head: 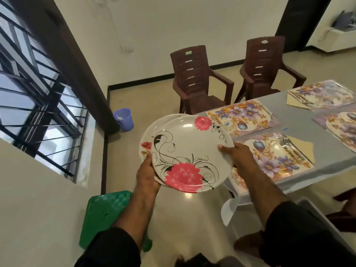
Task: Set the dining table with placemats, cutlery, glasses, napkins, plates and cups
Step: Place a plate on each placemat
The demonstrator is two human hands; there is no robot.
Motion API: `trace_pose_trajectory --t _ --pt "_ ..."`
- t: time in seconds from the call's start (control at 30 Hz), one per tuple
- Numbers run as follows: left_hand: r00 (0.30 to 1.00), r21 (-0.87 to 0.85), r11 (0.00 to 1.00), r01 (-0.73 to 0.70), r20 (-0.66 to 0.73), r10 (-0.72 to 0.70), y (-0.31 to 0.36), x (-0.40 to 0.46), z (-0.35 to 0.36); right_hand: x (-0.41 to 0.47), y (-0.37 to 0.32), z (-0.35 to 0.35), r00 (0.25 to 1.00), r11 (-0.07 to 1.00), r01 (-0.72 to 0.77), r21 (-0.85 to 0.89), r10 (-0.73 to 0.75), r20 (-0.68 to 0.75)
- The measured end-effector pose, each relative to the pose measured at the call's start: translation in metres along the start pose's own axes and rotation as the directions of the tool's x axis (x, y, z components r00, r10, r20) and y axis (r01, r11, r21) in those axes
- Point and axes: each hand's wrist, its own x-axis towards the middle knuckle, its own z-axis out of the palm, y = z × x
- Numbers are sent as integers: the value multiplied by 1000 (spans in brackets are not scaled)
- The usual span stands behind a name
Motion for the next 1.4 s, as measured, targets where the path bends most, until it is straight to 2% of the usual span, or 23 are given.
trace_pose_trajectory --t 0.2,0.47,0.67,0.77,0.87,1.03,1.2,1.3,1.4 --pt "1000 -16 1000 -13 -8 13 15 52 44 52 -22 1 994 994 -104 28 105 -33" --pt "996 35 995 -91 -7 91 43 142 135 153 -74 -12 990 997 -65 47 70 -126" --pt "996 43 996 -73 -48 75 56 186 199 201 -132 -21 986 981 -168 102 165 39" --pt "997 69 996 -63 -37 65 64 212 228 225 -152 -25 987 986 -141 88 147 -65" --pt "999 125 992 -33 8 32 74 236 270 240 -172 -26 970 999 -42 14 45 -238" --pt "994 214 977 13 103 -35 83 283 337 245 -199 -50 876 989 85 125 -14 -483" --pt "972 299 946 129 152 -180 69 323 394 212 -219 -96 724 966 174 193 7 -690" --pt "949 322 931 171 201 -244 36 373 420 178 -207 -125 617 953 204 226 54 -785" --pt "937 369 914 167 228 -263 31 333 440 145 -179 -150 512 940 212 266 125 -850"
